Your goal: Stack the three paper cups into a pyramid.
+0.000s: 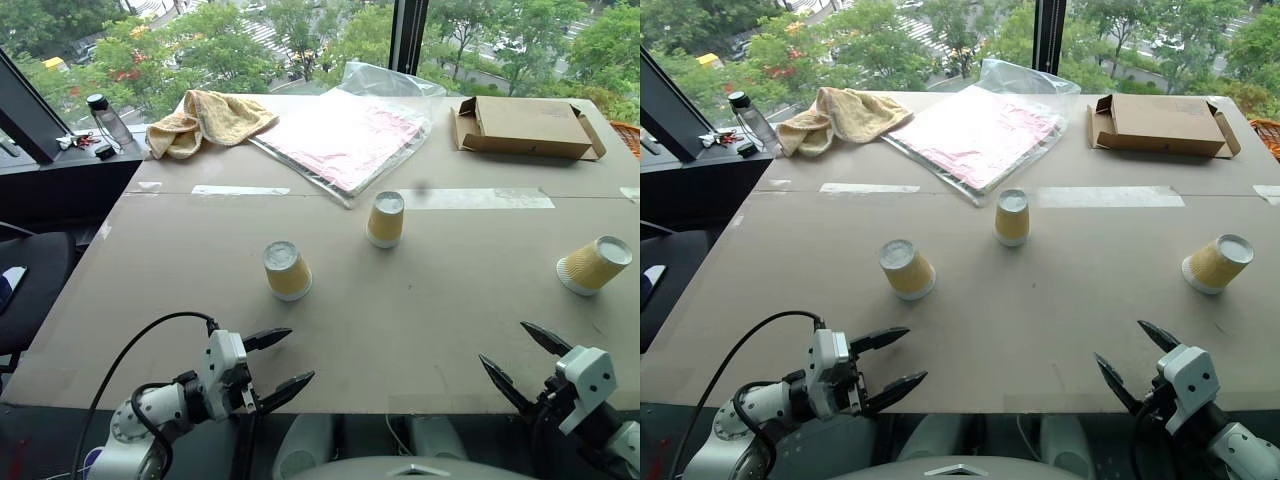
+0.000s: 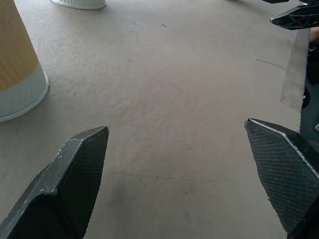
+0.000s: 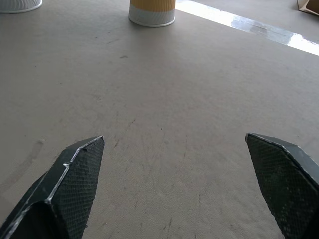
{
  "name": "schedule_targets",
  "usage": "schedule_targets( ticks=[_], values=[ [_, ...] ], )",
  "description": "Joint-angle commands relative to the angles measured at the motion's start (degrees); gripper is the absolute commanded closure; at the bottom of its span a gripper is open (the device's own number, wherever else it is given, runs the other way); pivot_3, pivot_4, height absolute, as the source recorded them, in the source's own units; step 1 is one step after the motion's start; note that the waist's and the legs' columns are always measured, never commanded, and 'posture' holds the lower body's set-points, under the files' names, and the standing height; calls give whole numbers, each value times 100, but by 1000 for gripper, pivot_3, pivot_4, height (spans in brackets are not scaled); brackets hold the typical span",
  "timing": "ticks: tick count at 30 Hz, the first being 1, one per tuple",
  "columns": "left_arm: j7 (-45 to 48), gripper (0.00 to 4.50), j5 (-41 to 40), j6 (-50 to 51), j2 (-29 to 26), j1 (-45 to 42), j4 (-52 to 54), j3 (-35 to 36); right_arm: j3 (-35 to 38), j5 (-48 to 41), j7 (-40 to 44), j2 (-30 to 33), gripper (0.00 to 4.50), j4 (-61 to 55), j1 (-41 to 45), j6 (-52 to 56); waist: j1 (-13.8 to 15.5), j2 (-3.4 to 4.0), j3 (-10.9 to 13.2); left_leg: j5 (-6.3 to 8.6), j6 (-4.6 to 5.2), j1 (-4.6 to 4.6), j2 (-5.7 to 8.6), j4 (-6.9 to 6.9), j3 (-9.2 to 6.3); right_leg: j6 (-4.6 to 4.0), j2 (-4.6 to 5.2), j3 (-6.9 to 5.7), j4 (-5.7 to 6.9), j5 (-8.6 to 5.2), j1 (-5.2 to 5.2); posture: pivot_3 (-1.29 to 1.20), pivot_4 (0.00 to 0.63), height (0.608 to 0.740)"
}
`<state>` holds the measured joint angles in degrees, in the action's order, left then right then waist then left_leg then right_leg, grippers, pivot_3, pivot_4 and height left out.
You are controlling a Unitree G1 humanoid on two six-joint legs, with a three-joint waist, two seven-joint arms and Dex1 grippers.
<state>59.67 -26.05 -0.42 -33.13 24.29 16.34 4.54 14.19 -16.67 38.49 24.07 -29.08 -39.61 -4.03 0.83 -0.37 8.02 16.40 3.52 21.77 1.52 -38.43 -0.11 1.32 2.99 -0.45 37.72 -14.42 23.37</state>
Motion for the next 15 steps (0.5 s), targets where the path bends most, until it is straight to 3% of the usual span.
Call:
schedule_targets(
  ticks=[1, 7, 15],
  values=[
    [-86, 0, -284, 111, 8, -131, 93, 213, 67, -193, 10, 70, 21, -190, 189, -3, 0, 0, 0, 0, 0, 0, 0, 0, 0, 0, 0, 0, 0, 0, 0, 0, 150, 740],
    [-546, 0, -1083, 761, 105, -488, -10, 941, -407, -759, 372, 426, 21, -808, 963, 443, -11, -4, 8, 0, 0, -5, -13, -6, 0, -4, 10, -33, 2, 5, 0, 0, 150, 740],
    [-509, 0, -894, 848, -134, -1015, -288, 1119, -914, -1288, 911, 1097, 21, -1332, 1652, 954, 15, -19, 16, 0, 0, 4, -10, -2, -4, 15, 10, -45, -9, 16, 0, 0, 150, 740]
  ],
)
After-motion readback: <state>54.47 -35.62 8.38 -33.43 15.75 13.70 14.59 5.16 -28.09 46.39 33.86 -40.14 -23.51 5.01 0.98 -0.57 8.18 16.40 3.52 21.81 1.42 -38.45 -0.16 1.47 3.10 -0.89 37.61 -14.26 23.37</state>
